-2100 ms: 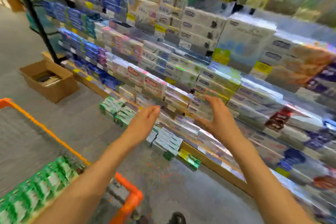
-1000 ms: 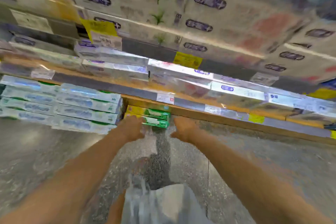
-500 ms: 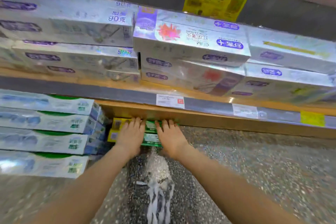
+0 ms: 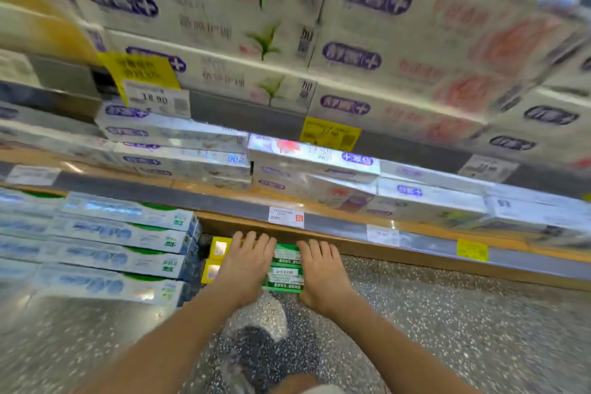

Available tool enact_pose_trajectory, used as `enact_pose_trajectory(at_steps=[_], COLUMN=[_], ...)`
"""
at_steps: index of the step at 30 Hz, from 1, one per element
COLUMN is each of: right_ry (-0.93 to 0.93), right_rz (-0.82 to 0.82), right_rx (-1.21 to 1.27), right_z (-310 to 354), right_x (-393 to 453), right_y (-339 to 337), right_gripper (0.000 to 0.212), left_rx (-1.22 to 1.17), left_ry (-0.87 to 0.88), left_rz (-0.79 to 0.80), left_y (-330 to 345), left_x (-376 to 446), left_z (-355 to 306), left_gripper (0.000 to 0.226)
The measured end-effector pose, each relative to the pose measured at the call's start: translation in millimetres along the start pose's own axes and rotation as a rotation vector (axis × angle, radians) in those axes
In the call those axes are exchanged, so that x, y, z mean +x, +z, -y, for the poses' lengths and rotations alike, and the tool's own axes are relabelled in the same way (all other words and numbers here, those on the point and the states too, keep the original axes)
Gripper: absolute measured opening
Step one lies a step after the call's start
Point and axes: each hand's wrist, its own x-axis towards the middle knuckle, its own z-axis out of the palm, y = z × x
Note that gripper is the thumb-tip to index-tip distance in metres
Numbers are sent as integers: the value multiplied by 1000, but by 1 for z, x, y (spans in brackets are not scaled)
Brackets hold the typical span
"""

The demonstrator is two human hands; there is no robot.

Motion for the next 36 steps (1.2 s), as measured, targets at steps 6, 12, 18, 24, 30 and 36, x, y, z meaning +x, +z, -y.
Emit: enact_pose_trajectory(at_steps=[6,12,18,24,30,36], right_ry=[-120,-292,-597,-963,-1083,-929], right_rz=[-205,-450,-680,-836,-905,473], right_rx=[-38,-121,-88,-71,378,1270], right_z=[-12,31,109,201,310,443], right_x=[-92,-151,-195,-257,-351,-521], right_y=[-229,-458,-652,-764,-788,-752], right_gripper=[96,97,85,89,89,64], left_rx=[-293,-131,-10,109,32,-178], left_ry=[67,-102,-372,-714,-1179,-1636], left_rz=[-255,-338,-460,-602,-677,-822], left_y=[-206,-437,-587,-655,-660,-630], left_x=[-111,-253,-408,-566,-723,-882], left_z=[11,46,83,73,22,-72], left_gripper=[98,105,84,77,91,91])
